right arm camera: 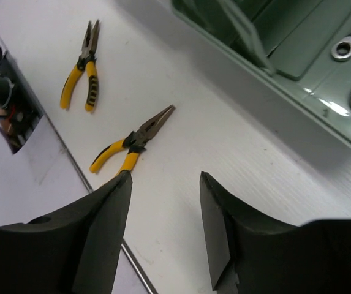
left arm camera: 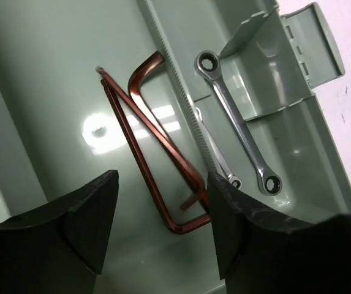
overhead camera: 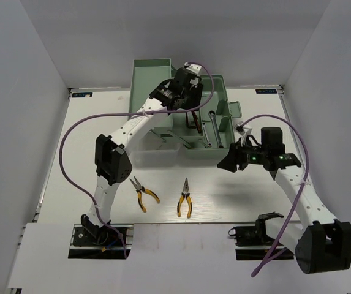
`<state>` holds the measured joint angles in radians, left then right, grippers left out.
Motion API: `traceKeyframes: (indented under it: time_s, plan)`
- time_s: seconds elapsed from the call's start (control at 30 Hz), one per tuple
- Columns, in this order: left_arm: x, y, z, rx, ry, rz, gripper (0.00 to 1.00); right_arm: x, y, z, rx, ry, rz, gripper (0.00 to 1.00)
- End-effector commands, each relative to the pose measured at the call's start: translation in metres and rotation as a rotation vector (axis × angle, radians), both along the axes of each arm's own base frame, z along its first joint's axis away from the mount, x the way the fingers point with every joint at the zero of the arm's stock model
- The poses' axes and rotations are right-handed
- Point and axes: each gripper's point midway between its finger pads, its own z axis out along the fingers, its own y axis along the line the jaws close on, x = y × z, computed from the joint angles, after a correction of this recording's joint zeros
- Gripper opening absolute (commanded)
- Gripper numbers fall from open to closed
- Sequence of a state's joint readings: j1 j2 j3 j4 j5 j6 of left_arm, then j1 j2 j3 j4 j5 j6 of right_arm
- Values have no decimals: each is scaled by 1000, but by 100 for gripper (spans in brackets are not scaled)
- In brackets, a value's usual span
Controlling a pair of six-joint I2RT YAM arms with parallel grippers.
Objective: Sort the tools into containers
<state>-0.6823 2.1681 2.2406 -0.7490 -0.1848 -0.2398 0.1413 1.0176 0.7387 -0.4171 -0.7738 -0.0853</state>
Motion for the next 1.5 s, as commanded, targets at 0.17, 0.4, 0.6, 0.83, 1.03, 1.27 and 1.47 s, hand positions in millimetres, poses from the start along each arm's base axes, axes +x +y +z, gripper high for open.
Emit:
traceKeyframes:
  time_s: [0.17,0.4,0.6,0.83,1.03,1.27,1.47]
  plan:
    - [-45,17,98,-60,-132,-37,73,-26,46,-26,-117,60,216,47]
    - [-159,88,87,-109,-86,-45,39,-52,76,-73,-341,26,314,47]
    - [-263,189,-15,-33,197,171,39,-69,92,-100,-450,34,325,49]
    - [-313,223,-76,-90,359,320,69,-102,124,-126,-528,168,395,50]
    - [-325,223,-102,-131,412,343,70,-120,136,-145,-621,195,415,52]
    - [-328,226,-112,-131,420,353,70,-104,120,-171,-816,91,323,43]
    - [-326,226,-108,-135,408,357,70,-87,93,-193,-1016,83,193,36]
